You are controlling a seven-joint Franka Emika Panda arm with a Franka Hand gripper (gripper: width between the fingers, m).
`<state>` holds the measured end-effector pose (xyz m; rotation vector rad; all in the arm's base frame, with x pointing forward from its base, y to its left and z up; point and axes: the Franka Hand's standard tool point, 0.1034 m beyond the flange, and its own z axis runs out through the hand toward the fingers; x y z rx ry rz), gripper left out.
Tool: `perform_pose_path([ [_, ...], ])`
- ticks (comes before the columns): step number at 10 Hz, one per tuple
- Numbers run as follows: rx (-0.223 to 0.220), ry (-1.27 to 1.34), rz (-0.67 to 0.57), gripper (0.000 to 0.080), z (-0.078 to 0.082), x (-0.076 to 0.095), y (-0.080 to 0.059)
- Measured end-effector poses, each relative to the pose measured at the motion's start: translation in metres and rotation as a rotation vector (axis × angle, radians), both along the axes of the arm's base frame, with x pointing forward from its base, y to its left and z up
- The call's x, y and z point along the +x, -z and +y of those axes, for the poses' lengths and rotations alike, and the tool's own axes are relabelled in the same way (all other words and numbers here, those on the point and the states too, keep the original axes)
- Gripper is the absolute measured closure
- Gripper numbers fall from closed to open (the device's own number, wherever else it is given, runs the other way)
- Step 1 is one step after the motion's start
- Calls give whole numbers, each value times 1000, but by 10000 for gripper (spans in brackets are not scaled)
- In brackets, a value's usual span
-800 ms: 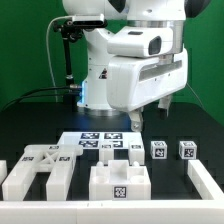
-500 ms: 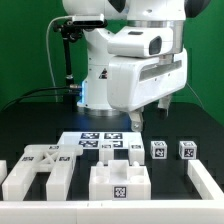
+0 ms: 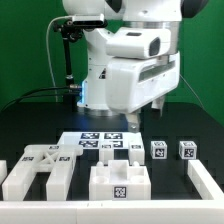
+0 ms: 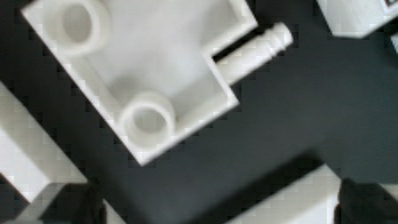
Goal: Assemble chair
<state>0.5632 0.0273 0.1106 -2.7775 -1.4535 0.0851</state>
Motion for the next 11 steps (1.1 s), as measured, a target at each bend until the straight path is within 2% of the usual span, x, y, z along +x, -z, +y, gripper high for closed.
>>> perform_pose_path([
  [2,-2,192,3,150,-17,0,4],
  [4,9,340,-6,150,-44,3,3],
  [9,2,691,-3,150,-41,3,8],
  [11,6,742,-25,150,-52,6,30],
])
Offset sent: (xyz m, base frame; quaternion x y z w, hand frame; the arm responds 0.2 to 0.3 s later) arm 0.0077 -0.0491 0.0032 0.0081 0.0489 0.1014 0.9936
